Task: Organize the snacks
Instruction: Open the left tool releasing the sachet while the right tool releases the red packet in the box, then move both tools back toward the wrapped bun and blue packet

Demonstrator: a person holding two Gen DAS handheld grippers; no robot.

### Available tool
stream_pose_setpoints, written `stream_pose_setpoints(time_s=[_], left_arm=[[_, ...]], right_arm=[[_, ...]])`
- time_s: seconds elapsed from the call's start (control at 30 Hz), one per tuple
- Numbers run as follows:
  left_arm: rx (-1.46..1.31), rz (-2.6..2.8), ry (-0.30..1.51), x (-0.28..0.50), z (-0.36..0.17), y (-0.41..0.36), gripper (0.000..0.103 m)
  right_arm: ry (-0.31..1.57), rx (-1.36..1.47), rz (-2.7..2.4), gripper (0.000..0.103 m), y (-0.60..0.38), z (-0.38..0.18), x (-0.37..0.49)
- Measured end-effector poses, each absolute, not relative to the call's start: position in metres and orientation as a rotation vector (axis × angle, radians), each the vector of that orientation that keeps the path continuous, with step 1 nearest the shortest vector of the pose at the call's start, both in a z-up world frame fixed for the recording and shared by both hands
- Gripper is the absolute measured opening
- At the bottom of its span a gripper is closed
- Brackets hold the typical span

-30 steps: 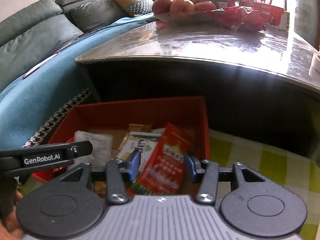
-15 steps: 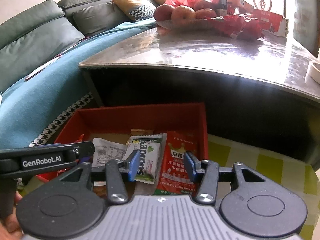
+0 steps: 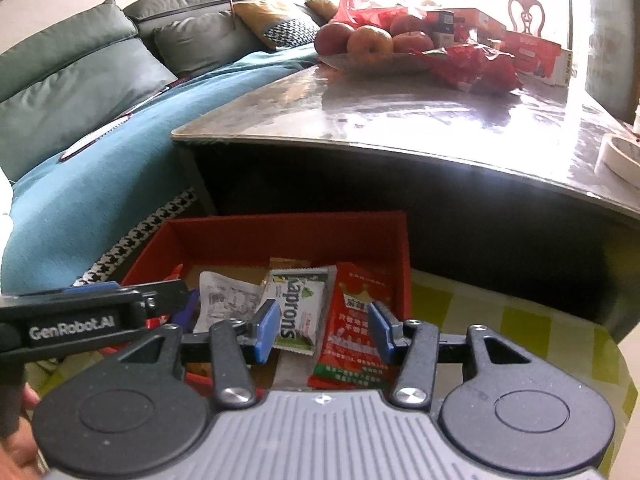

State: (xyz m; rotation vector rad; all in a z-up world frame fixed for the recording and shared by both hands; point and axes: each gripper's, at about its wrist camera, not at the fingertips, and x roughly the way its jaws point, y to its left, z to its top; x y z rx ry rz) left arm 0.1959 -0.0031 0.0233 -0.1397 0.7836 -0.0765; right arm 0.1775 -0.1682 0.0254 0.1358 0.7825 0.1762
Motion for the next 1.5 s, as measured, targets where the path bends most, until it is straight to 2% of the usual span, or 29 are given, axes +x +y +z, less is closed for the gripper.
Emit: stream_pose_setpoints(time_s=[0.5,0.87,1.23,1.33,1.5], left_arm=[[-0.137,-0.078,0.818,0.163,0.018,0.004,0.077],[-0.161,-0.091,0.925,0.143,-0.010,0.004,0.077],[-0.201,-0.068,0.950,0.141,-0.014,0.021,0.077],[-0.208,-0.070,0.956,0.142,-0.014,0.025,0.077],[-0.213,-0.069,0.975,0.145,-0.020,0.027,0.078]], right_arm=[[0.845,0.093,0.175,0.053,-0.172,0.019,0.140],[0.936,0.102,0.185,0.061,-0.180,0.006,0.122],[1.063,0.181,0.248,0.083,-0.155,-0.022,0.149],[1.088,0.175,0.249,0.086,-0.146,-0.030,0.157],[1.139,0.129,0.227,0.098,-0.137,-0.050,0.164]])
